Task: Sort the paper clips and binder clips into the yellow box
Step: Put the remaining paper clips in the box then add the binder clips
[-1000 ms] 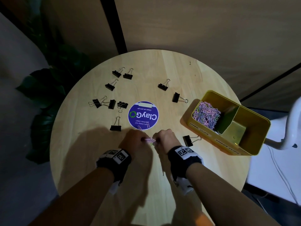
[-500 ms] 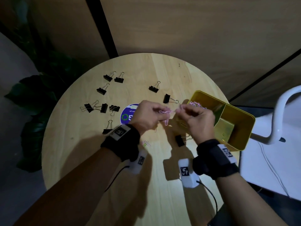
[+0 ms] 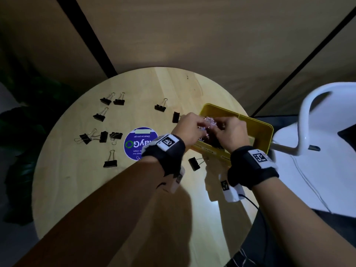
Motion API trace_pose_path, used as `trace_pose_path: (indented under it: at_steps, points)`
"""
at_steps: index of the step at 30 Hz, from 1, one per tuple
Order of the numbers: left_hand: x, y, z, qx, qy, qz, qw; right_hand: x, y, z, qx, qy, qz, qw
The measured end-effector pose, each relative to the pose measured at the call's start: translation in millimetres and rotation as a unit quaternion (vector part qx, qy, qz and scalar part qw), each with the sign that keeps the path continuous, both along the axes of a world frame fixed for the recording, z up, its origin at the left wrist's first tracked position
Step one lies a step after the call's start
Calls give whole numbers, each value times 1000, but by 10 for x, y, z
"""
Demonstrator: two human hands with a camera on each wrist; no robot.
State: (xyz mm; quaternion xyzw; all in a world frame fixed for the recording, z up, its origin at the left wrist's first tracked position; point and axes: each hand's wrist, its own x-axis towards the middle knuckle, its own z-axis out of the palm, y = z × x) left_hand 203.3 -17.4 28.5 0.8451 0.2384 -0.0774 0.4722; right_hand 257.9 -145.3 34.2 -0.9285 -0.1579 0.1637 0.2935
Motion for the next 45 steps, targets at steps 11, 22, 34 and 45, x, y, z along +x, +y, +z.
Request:
trace_pose_path:
  at_steps: [11, 22, 34, 45]
  points:
    - [-1067, 1157, -326, 164, 92, -31, 982, -765, 517, -32, 70, -14, 321, 944]
    - [-1827, 1073, -959, 290, 33, -226, 929, -1400, 750, -805, -130, 15, 376, 917]
    - [-2150, 898, -933, 356, 18, -223, 907, -1591, 1042, -862, -155, -8, 408, 900]
    - [-2062, 801, -838, 237, 160, -50, 957, -1374, 1033, -744, -168, 24, 480, 861]
